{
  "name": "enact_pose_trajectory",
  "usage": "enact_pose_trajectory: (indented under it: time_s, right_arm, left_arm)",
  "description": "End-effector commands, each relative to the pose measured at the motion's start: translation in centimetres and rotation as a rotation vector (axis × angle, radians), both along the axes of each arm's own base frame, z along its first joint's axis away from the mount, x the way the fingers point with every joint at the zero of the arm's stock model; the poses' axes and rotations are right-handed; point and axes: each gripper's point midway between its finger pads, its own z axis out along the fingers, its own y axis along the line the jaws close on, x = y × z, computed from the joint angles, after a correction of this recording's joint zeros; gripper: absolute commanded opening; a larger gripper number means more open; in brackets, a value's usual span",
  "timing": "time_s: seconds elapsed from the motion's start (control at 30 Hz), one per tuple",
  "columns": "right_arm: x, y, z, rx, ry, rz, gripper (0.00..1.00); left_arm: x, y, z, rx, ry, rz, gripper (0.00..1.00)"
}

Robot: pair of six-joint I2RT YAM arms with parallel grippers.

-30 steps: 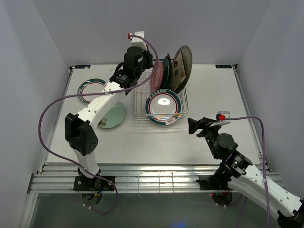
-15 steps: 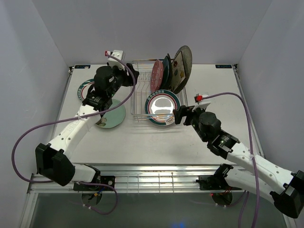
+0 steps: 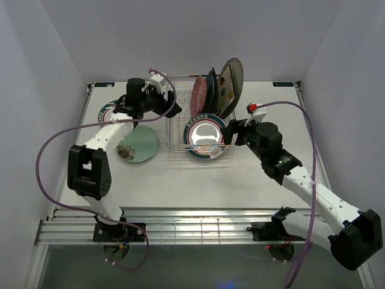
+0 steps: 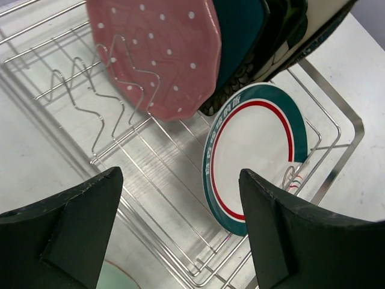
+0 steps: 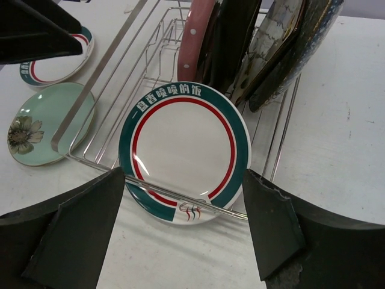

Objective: Load the plates into the dish rack
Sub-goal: Pick up the plate from the dish rack.

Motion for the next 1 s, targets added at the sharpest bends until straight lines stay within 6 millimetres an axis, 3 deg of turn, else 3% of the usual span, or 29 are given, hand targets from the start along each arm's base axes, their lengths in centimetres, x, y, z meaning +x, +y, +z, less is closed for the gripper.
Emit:
enact_pose_trajectory:
  time_s: [0.0,0.27,0.53,0.87,0.97]
  right_arm:
    - [-0.7,0.4,2.6,0.058,-0.072,0.054,0.85]
    - [-1.3,0.2,1.3,0.071,-0.063,0.075,0.85]
    - [-2.2,-0.1,0.9,0.084,-0.075,0.090,0.86]
    - [-2.8,-0.7,0.3,0.097,-0.071,0.079,0.86]
    - [-3.1,-0.8,0.2,0.100,-0.071,0.077,0.86]
  left_arm:
    - [-0.7,-1.8,1.8,-0.011,-0.060,-0.190,0.89]
    - [0.3,-3.0,-0.9,0.018,-0.073,-0.322,0.90]
    - [1.2,-4.5,-4.6,0.096,-0.057,-0.346,0.84]
    - [0.4,-6.7,-6.7,0.129,-0.028,-0.363,0.77]
    - [0.5,-7.2,-8.2,0.163,-0.020,-0.351,0.73]
